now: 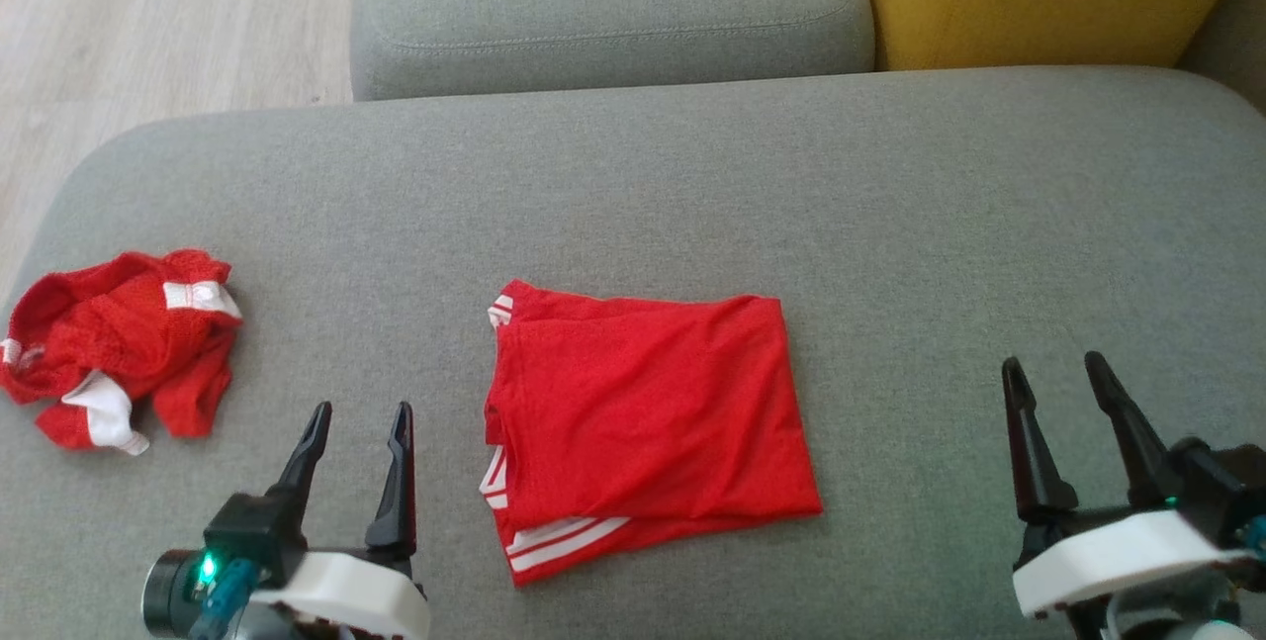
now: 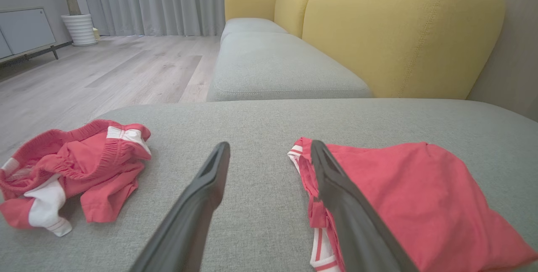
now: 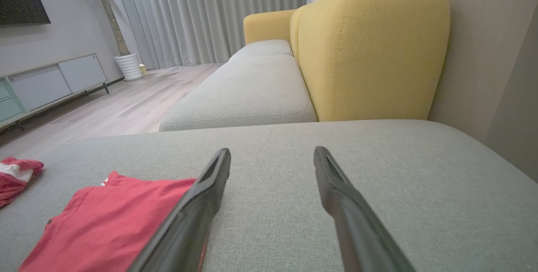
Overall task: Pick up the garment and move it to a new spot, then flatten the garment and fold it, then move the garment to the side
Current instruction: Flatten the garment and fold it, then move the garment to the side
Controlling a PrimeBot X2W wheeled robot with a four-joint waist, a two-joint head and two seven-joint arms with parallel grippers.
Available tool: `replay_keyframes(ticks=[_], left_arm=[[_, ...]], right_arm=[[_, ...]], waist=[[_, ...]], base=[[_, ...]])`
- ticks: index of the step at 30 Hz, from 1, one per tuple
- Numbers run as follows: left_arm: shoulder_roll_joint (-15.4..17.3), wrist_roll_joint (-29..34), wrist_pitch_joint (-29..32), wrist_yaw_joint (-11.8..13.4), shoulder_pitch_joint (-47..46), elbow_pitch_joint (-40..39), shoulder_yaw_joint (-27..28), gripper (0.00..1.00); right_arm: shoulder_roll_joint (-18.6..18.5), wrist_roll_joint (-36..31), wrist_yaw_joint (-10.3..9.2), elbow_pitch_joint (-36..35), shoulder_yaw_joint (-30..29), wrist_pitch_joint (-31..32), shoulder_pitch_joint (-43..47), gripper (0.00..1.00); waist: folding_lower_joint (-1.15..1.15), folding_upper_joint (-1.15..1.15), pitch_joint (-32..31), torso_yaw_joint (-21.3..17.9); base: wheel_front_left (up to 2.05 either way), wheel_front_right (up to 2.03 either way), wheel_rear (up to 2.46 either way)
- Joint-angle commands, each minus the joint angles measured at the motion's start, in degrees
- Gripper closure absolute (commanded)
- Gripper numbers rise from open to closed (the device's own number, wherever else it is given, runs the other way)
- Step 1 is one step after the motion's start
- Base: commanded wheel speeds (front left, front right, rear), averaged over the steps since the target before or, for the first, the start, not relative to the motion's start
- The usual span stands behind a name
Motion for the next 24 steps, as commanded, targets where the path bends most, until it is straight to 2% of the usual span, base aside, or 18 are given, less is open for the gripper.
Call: replay_keyframes(ticks=[1, 24], left_arm=[[0.93, -0.29, -0.08, 0.34, -2.1, -2.06, 2.02, 0.0], [1.48, -0.71, -0.43, 0.89, -3.23, -1.91, 1.26, 0.0]], right_arm=[[-0.38, -0.5, 0.39, -2.45, 1.16, 0.06, -1.47, 0.0], [0.05, -0.49, 0.39, -1.19, 0.96, 0.2, -1.73, 0.0]], waist=[[0.0, 0.0, 0.03, 0.03], [0.0, 0.0, 0.67, 0.66]], base=[[0.0, 0.0, 0.0], [0.0, 0.0, 0.0]])
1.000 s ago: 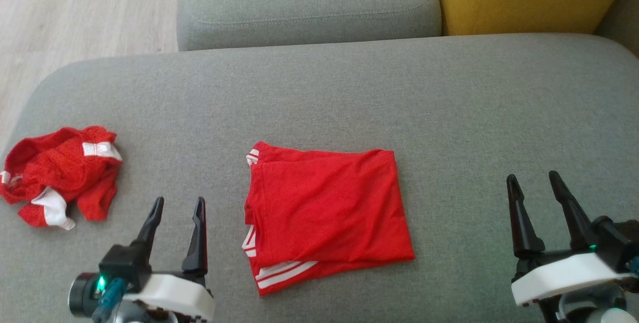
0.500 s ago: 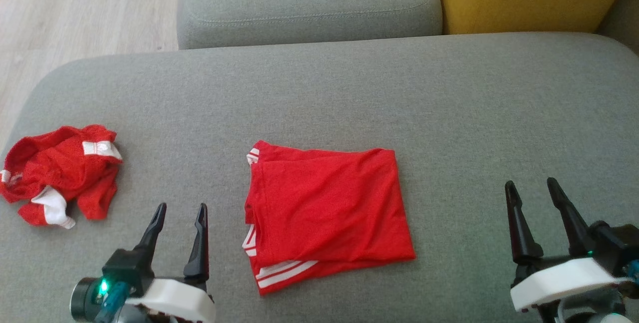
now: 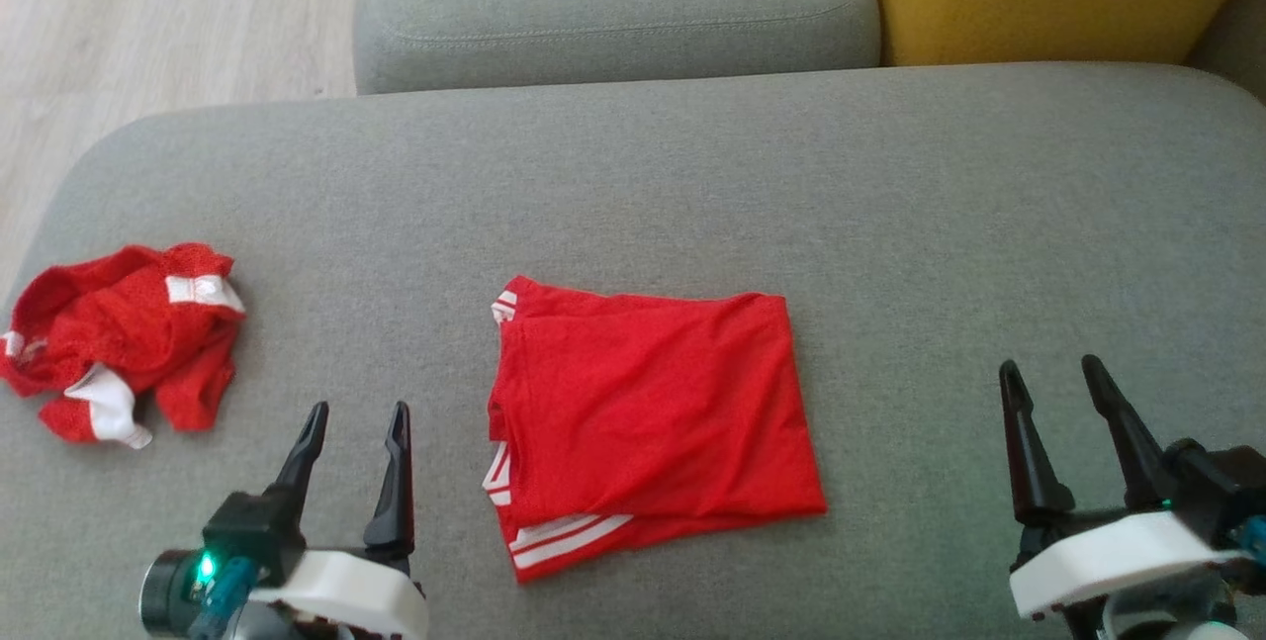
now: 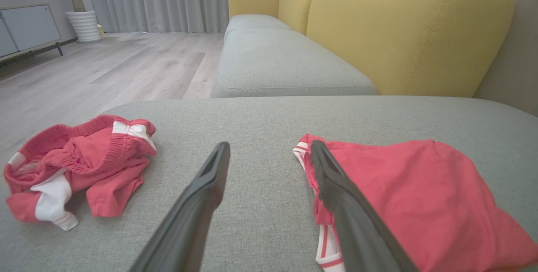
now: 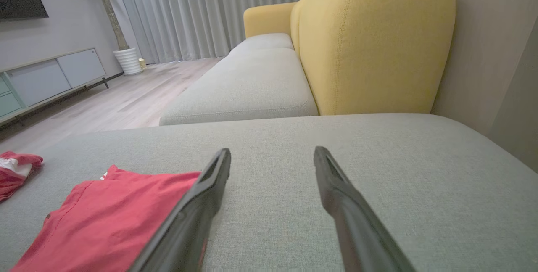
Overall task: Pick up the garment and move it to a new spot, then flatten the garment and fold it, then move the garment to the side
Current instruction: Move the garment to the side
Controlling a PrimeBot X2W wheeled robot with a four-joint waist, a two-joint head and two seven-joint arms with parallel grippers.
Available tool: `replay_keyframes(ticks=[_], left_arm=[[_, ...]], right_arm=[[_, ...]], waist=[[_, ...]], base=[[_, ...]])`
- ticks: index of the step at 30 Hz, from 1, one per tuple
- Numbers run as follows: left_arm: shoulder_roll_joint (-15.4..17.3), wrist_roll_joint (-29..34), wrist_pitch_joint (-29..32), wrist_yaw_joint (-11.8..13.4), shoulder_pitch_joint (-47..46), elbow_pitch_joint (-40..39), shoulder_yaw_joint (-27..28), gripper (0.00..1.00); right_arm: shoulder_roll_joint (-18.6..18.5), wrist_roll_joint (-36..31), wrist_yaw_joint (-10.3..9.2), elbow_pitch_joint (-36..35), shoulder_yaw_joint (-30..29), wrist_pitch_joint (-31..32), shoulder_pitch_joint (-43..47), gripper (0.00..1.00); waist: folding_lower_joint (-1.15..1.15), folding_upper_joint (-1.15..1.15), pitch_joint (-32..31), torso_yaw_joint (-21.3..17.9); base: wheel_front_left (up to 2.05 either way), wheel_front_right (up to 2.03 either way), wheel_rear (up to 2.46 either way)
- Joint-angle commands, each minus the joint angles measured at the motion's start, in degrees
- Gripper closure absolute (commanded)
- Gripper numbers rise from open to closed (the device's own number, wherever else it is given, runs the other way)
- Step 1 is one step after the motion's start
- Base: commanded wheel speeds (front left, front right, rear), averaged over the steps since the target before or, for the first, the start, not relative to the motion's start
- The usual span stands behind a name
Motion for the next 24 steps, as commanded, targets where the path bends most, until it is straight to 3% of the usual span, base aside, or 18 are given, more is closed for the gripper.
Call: replay_keyframes(ticks=[1, 15, 24], left_arm=[[0.87, -0.17, -0.45, 0.06, -3.37, -2.0, 1.54, 0.0], [-2.69, 0.31, -2.41, -1.81, -11.65, -1.07, -0.78, 0.0], [-5.16, 1.04, -2.77, -2.94, -14.67, -1.39, 0.36, 0.0]], right_arm=[[-0.37, 0.23, 0.39, -1.04, 0.77, 0.34, -1.98, 0.0], [-2.28, 0.96, 0.39, 16.0, 5.51, 1.13, -11.62, 0.0], [-2.32, 1.92, 0.39, 26.04, 8.16, 3.09, -15.59, 0.0]], waist=[[0.0, 0.0, 0.37, 0.59], [0.0, 0.0, 8.82, 9.07], [0.0, 0.0, 11.31, 12.36]], base=[[0.0, 0.0, 0.0], [0.0, 0.0, 0.0], [0.0, 0.0, 0.0]])
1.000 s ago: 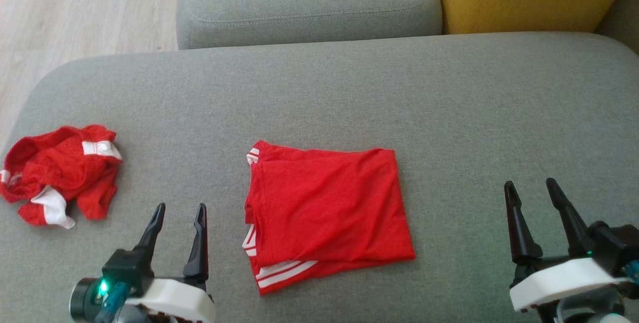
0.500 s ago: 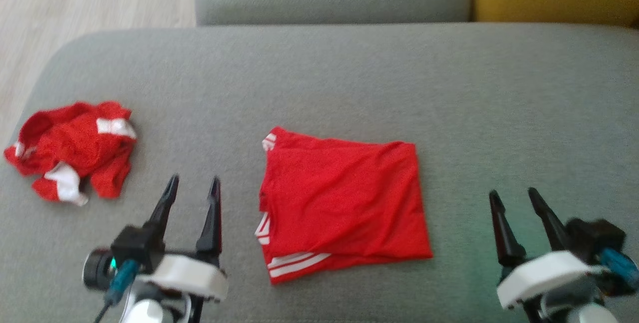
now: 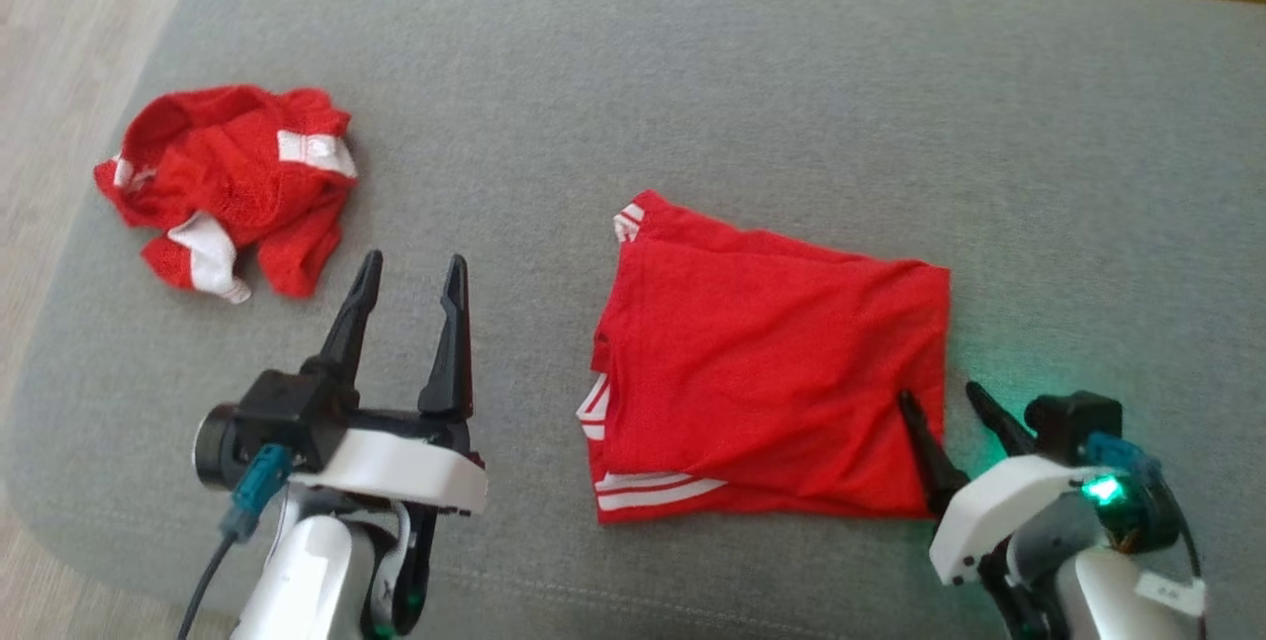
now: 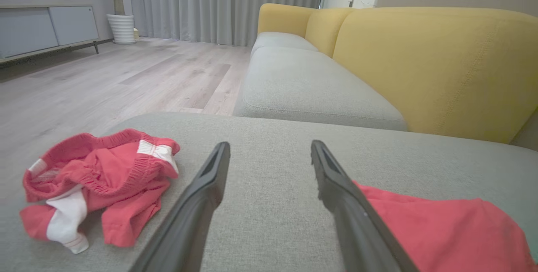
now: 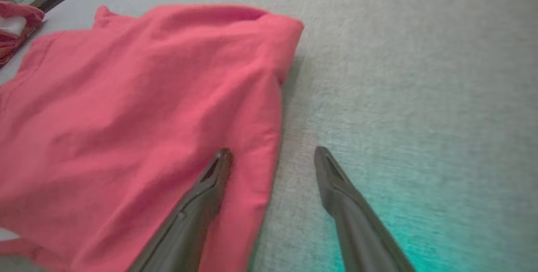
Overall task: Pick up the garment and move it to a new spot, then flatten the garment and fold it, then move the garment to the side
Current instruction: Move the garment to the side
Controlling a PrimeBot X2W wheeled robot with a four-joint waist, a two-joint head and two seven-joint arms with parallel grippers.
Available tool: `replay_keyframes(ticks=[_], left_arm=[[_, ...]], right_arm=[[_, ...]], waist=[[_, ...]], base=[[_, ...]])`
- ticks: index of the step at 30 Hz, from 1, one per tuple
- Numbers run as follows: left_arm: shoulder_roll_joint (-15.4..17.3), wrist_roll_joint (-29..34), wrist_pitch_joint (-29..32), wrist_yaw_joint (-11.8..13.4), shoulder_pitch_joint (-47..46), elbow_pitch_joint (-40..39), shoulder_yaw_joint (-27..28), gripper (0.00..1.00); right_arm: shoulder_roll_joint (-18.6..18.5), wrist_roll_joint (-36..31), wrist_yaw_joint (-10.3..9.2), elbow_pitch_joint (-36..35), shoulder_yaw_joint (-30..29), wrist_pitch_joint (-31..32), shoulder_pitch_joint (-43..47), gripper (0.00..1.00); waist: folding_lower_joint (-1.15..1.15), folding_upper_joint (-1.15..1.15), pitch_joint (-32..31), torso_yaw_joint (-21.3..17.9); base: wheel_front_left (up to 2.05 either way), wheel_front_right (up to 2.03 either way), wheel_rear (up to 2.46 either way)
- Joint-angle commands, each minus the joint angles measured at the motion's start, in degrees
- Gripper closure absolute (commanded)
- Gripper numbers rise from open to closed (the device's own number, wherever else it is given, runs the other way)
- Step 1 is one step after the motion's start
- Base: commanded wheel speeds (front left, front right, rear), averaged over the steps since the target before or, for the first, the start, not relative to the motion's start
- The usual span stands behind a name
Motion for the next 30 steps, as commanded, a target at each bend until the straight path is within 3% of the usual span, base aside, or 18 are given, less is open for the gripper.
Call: replay_keyframes(ticks=[1, 2, 3, 5, 14, 23, 30], left_arm=[[0.1, 0.57, -0.68, -0.17, -2.32, -2.2, 2.28, 0.0], [-0.09, 0.81, -0.68, -0.32, -2.29, -2.37, 2.53, 0.0], [-0.27, 1.04, -0.68, -0.46, -2.22, -2.56, 2.78, 0.0], [-0.6, 1.48, -0.69, -0.68, -2.1, -3.01, 3.37, 0.0], [-1.49, 3.53, -0.69, -1.77, -1.93, -4.24, 5.44, 0.0], [-1.87, 5.19, -0.7, -3.27, -2.74, -5.2, 6.11, 0.0], [-1.58, 6.71, -0.7, -4.64, -5.23, -5.99, 5.98, 0.0]], right_arm=[[-0.63, 0.31, 0.39, -0.38, 1.52, 1.02, -2.03, 0.0], [-0.58, 0.63, 0.39, 0.57, 1.74, 1.72, -2.3, 0.0], [-0.49, 1.2, 0.39, 1.18, 1.84, 1.95, -2.6, 0.13], [-0.69, 1.53, 0.39, 2.22, 2.31, 2.49, -3.19, 1.0], [-2.45, 1.42, 0.39, 1.06, 5.86, 0.55, -6.14, 1.0], [-5.66, 1.72, 0.39, -0.76, 11.41, -0.79, -11.65, 1.0], [-9.49, 2.29, 0.39, 1.11, 11.35, -1.77, -19.43, 1.0]], waist=[[0.0, 0.0, 0.69, 0.66], [0.0, 0.0, 0.73, 0.73], [0.0, 0.0, 0.78, 0.78], [0.0, 0.0, 0.92, 0.68], [0.0, 0.0, 1.93, -3.51], [0.0, 0.0, 2.99, -15.59], [0.0, 0.0, 6.04, -23.99]], base=[[0.0, 0.0, 0.0], [0.0, 0.0, 0.0], [0.0, 0.0, 0.0], [0.0, 0.0, 0.0], [0.0, 0.0, 0.0], [0.0, 0.0, 0.0], [0.0, 0.0, 0.0]])
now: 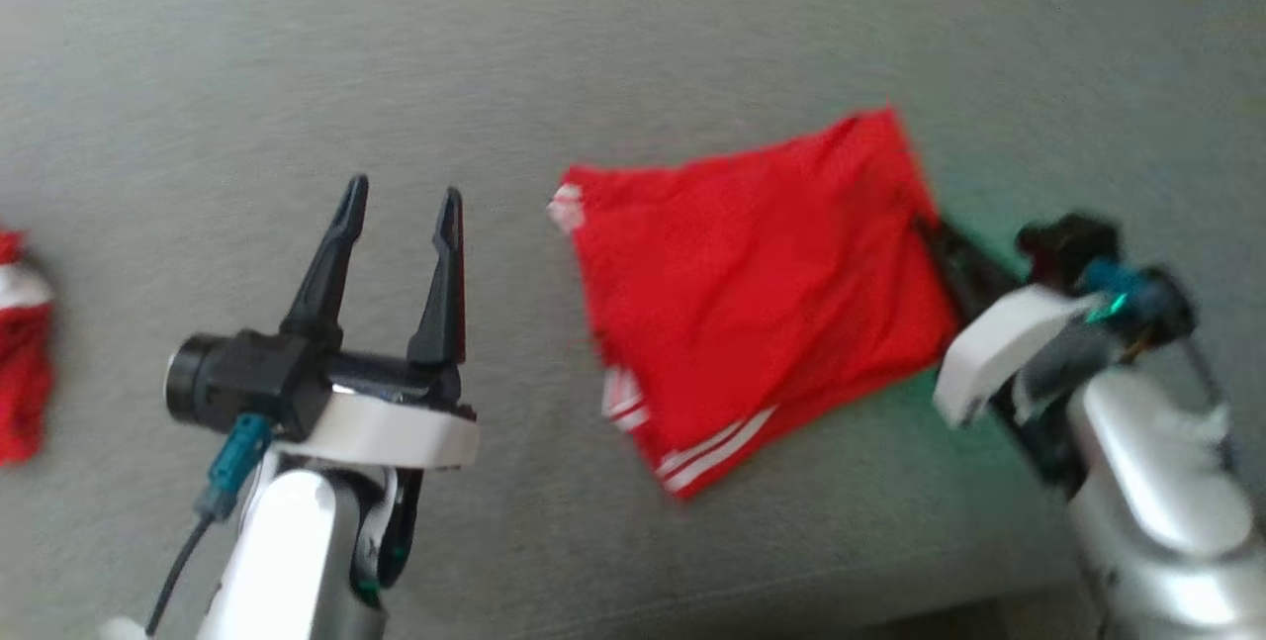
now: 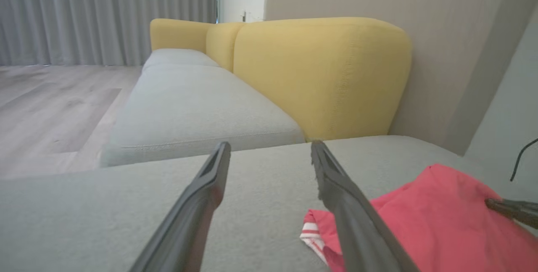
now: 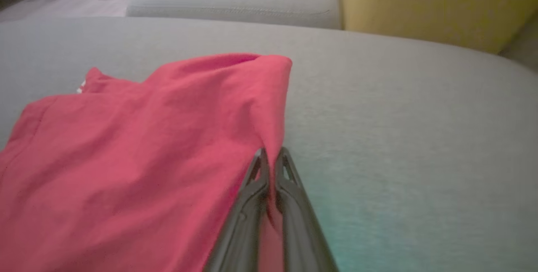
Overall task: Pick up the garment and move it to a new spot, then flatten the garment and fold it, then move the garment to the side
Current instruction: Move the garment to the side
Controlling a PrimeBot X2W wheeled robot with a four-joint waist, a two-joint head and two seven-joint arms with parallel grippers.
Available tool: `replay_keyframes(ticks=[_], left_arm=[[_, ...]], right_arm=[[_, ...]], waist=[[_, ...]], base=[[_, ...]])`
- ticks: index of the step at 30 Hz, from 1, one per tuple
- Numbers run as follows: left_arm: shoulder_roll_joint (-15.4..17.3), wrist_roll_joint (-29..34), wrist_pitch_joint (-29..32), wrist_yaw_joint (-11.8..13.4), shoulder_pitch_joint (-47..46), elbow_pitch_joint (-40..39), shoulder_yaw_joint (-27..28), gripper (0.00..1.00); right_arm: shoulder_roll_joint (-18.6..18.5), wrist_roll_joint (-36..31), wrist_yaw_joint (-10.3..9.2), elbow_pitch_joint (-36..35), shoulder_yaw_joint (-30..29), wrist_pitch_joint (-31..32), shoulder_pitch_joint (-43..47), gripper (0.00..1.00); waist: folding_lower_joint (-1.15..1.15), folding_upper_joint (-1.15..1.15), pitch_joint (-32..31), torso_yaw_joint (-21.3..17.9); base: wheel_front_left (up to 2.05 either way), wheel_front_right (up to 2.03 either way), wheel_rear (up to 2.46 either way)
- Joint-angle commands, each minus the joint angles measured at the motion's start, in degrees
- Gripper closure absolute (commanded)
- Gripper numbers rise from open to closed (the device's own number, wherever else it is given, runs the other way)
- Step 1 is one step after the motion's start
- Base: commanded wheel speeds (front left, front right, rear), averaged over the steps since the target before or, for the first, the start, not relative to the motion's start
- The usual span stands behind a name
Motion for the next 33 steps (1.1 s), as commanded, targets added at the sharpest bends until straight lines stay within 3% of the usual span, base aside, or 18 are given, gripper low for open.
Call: replay_keyframes(ticks=[1, 6, 18, 30, 31, 33], left_arm=[[0.57, 0.75, -0.41, -0.46, -3.15, -2.05, 1.95, 0.0], [1.02, 1.64, -0.41, -1.53, -5.17, -1.76, 1.26, 0.0], [1.55, 3.15, -0.41, -2.7, -9.3, -1.89, -0.02, 0.0], [2.47, 3.91, -0.41, -3.35, -12.18, -1.72, -0.41, 0.0], [2.61, 4.03, -0.41, -3.45, -12.66, -1.66, -0.51, 0.0], [2.81, 4.07, -0.41, -3.52, -12.97, -1.54, -0.51, 0.0]], right_arm=[[-1.83, 0.46, 0.37, -0.55, -0.87, -1.24, -4.39, 1.0], [-5.7, 0.52, 0.37, 2.96, -4.91, -2.54, -11.27, 1.0], [-14.61, 0.73, 0.37, 11.95, -15.2, -4.33, -21.3, 1.0], [-13.99, 1.61, 0.37, 18.82, -20.14, -7.49, -25.42, 1.0], [-13.4, 1.63, 0.37, 20.02, -20.62, -7.97, -26.02, 0.66], [-12.79, 1.42, 0.37, 20.86, -20.78, -8.48, -26.5, 0.45]], waist=[[0.0, 0.0, 3.12, -5.65], [0.0, 0.0, 6.34, -8.1], [0.0, 0.0, 12.92, -7.96], [0.0, 0.0, 17.75, -8.4], [0.0, 0.0, 18.16, -8.52], [0.0, 0.0, 18.45, -8.72]], base=[[0.0, 0.0, 0.0], [0.0, 0.0, 0.0], [0.0, 0.0, 0.0], [0.0, 0.0, 0.0], [0.0, 0.0, 0.0], [0.0, 0.0, 0.0]])
